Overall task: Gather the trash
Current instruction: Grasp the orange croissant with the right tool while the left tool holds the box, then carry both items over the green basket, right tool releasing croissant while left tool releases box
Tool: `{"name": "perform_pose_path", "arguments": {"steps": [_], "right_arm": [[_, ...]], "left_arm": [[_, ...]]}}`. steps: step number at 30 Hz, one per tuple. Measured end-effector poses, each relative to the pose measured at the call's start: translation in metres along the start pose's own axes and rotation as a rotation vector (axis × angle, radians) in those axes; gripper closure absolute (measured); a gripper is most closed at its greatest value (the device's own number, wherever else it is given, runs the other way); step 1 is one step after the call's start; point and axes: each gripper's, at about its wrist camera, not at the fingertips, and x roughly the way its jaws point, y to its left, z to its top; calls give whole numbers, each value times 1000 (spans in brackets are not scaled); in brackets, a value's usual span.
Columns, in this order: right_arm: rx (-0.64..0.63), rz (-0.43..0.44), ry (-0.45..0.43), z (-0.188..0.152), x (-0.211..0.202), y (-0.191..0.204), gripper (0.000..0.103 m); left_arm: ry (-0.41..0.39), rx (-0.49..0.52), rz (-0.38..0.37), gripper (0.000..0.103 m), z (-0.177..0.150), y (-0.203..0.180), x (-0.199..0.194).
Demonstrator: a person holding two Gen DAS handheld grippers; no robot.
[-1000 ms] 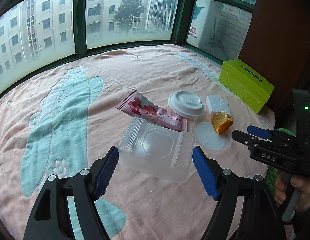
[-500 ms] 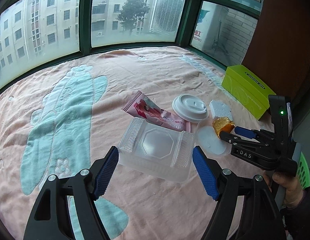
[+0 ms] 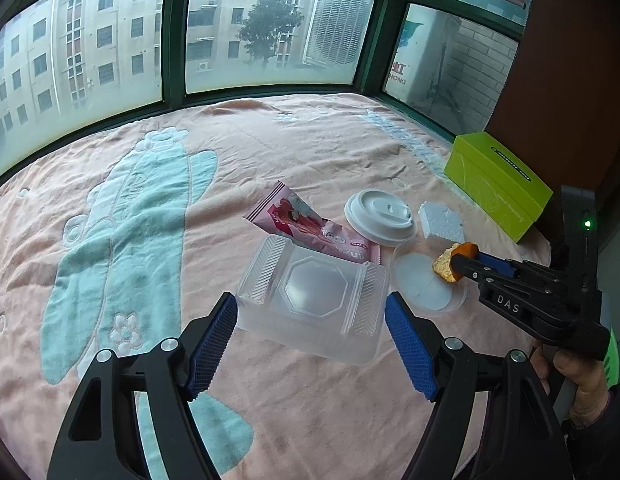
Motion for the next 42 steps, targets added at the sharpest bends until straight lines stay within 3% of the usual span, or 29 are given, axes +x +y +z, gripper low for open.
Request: {"name": "perform_pose_path", "arguments": {"steps": [10, 19, 42], "right_arm": [[22, -18, -56, -4, -42, 1, 75], [52, -94, -99, -19, -87, -6, 75], [203, -286, -172, -72, -182, -76, 75]], "left_arm": [[-20, 12, -21, 30, 4, -16, -9], [-45, 42, -62, 30, 8, -44, -19], [-98, 169, -201, 30, 16, -147, -44]]}}
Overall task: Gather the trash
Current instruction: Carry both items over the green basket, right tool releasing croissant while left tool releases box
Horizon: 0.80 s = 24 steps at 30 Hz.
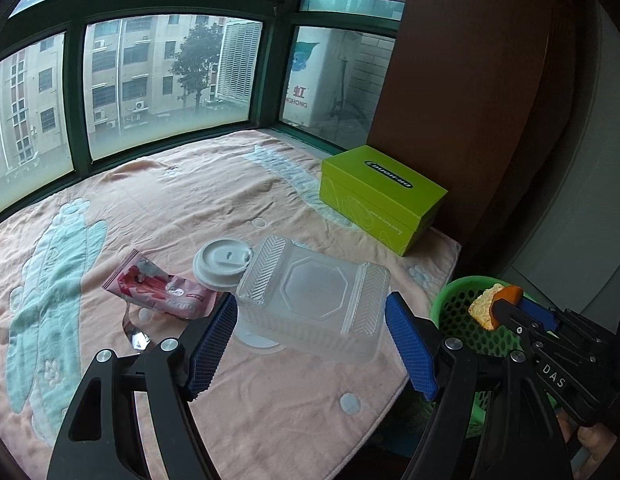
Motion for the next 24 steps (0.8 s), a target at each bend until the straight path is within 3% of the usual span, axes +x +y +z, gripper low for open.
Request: {"name": "perform_pose_path", "arguments": {"steps": [20, 24], "right_arm": [[161, -150, 23, -36, -28, -86, 71], [177, -157, 8, -39, -34, -94, 61]], "left_arm": [[5, 112, -123, 30, 6, -85, 12], [5, 132, -143, 30, 7, -97, 14]]}}
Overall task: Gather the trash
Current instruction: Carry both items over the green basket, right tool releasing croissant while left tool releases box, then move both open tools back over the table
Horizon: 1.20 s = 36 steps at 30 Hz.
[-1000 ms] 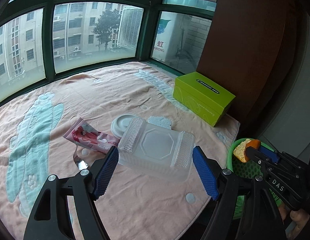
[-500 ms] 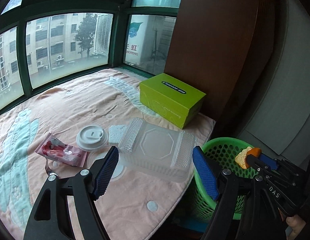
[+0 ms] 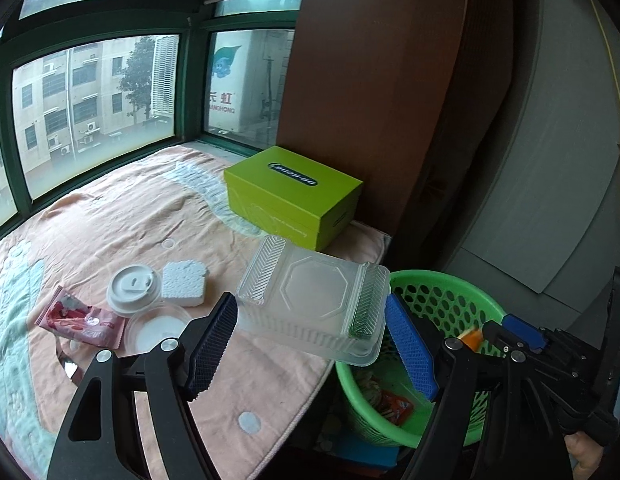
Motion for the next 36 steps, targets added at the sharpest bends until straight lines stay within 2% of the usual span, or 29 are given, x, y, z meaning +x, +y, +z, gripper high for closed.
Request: {"name": "perform_pose_path", "arguments": {"steps": [12, 15, 26, 28, 31, 36], "right_arm": [[30, -22, -55, 5, -18, -19, 51], [43, -32, -70, 6, -24, -25, 41], [75, -50, -87, 5, -33, -38, 37], [77, -51, -90, 5, -34, -38, 36], [78, -48, -91, 5, -34, -38, 35], [67, -36, -90, 5, -34, -33, 33]], "left_arm": [[25, 32, -45, 30, 4, -29, 14], [44, 31, -63, 30, 2, -35, 18], [115, 60, -123, 29, -7, -60, 40], [127, 64, -135, 28, -10, -64, 43], [139, 69, -150, 19, -14, -69, 46], [138, 71, -139, 19, -19, -66, 41]]}}
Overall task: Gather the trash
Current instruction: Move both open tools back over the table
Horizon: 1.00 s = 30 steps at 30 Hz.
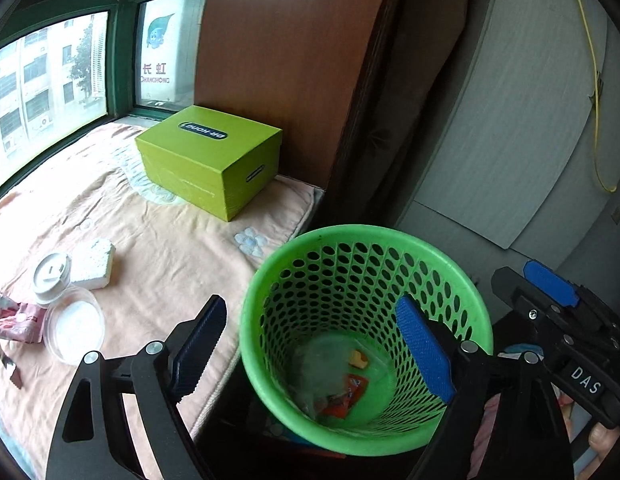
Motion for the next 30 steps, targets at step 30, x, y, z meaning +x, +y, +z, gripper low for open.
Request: {"name": "perform_pose_path", "arguments": {"steps": [30], "right_arm": [[-225, 276, 89, 0, 42, 150, 25]], "left_arm": [[-54, -463, 551, 19, -36, 270, -86]]}}
